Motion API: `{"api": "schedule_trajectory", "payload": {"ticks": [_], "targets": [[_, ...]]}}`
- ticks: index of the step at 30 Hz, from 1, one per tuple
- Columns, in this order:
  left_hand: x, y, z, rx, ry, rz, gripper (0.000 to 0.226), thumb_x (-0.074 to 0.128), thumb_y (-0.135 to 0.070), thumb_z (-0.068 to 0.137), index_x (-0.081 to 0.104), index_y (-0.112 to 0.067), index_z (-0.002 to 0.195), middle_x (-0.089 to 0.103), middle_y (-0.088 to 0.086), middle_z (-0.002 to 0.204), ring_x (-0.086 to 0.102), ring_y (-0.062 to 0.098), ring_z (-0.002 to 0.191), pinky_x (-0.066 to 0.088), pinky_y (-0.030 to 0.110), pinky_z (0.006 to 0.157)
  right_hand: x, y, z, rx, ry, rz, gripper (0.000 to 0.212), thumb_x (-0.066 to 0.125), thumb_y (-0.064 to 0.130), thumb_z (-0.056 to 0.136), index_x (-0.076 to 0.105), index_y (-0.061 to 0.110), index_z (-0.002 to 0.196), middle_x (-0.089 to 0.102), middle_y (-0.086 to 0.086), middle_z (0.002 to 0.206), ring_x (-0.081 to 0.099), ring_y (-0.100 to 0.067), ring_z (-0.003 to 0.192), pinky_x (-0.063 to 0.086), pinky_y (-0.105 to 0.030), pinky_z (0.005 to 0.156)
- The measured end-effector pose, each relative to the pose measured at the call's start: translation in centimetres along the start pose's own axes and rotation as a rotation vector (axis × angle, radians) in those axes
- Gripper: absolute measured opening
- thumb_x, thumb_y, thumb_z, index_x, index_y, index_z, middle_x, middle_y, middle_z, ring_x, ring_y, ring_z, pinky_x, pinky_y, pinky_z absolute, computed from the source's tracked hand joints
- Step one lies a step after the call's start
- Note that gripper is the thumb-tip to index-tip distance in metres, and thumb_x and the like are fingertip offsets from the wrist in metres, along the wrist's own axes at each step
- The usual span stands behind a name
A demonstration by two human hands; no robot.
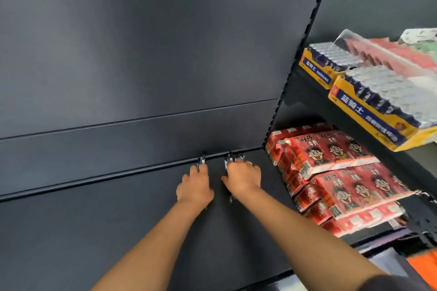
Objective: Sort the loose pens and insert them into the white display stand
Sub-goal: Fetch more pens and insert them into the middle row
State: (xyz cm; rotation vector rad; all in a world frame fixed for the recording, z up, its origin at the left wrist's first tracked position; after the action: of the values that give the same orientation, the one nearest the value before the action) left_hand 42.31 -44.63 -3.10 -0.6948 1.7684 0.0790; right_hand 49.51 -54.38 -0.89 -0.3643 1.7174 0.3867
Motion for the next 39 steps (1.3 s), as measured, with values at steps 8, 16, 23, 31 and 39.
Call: {"api": "schedule_trajectory", "payload": {"ticks": [8, 16, 23, 31, 39], "targets": [[0.7, 1.6, 0.0, -0.069, 0.027, 0.136, 0.081, 0.056, -0.006, 0.086, 0.003, -0.014, 0.148, 0.04, 0.012, 0.135, 0.046, 0.031, 0.119, 0.048, 0.039, 0.083, 1.6, 2.7, 0.0, -0.058, 0.034, -0.023, 0.047, 0.052, 0.006, 0.085, 0.036, 0.012, 0.128, 0.067, -0.011, 0.109, 0.061, -0.031, 0.104, 0.038, -0.035, 0.075], [-0.1, 7.0, -1.6, -0.15, 0.111, -0.679, 0.008, 0.044, -0.009, 0.094, 0.039, -0.012, 0.099, 0.048, 0.005, 0.074, 0.047, 0.016, 0.056, 0.035, 0.019, 0.042, 1.7, 3.7, -0.7, 0.134, 0.2, 0.546, 0.017, 0.064, 0.018, 0.086, 0.065, 0.011, 0.101, 0.065, -0.008, 0.11, 0.061, -0.027, 0.104, 0.047, -0.03, 0.084], [-3.7, 13.2, -5.0, -0.259, -0.096, -1.432, 0.02, 0.053, -0.025, 0.095, 0.059, -0.011, 0.082, 0.043, 0.0, 0.048, 0.038, 0.008, 0.037, 0.029, 0.018, 0.037, -0.4, 11.7, -3.5, 0.002, 0.177, 0.879, 0.021, 0.069, 0.015, 0.083, 0.059, 0.022, 0.066, 0.057, 0.004, 0.069, 0.054, -0.013, 0.077, 0.042, -0.026, 0.073], [-8.1, 17.9, -10.8, -0.155, -0.169, -1.72, 0.016, 0.047, -0.021, 0.098, 0.061, -0.012, 0.097, 0.069, 0.003, 0.075, 0.068, 0.014, 0.062, 0.053, 0.028, 0.048, -4.1, 23.7, -7.9, -0.358, 0.106, 0.632, 0.032, 0.065, 0.019, 0.083, 0.046, 0.023, 0.057, 0.049, 0.008, 0.058, 0.051, -0.018, 0.065, 0.04, -0.028, 0.06], [-10.4, 28.1, -20.9, -0.136, -0.573, -1.516, 0.011, 0.048, -0.014, 0.097, 0.058, -0.008, 0.096, 0.067, 0.008, 0.082, 0.065, 0.021, 0.068, 0.055, 0.028, 0.064, -5.0, 33.5, -13.8, -0.634, 0.175, 0.651, 0.013, 0.059, 0.025, 0.087, 0.07, 0.02, 0.085, 0.066, 0.011, 0.076, 0.063, -0.014, 0.081, 0.052, -0.034, 0.081]]}}
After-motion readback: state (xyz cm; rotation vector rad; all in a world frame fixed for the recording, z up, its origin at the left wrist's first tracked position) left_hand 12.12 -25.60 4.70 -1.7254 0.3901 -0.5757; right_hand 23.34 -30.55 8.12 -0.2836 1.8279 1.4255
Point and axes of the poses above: each hand's wrist, its own z-axis towards the middle knuckle, its own x-axis out of the palm, y = z × x, the point moved 8 cm from there along z, towards the middle knuckle
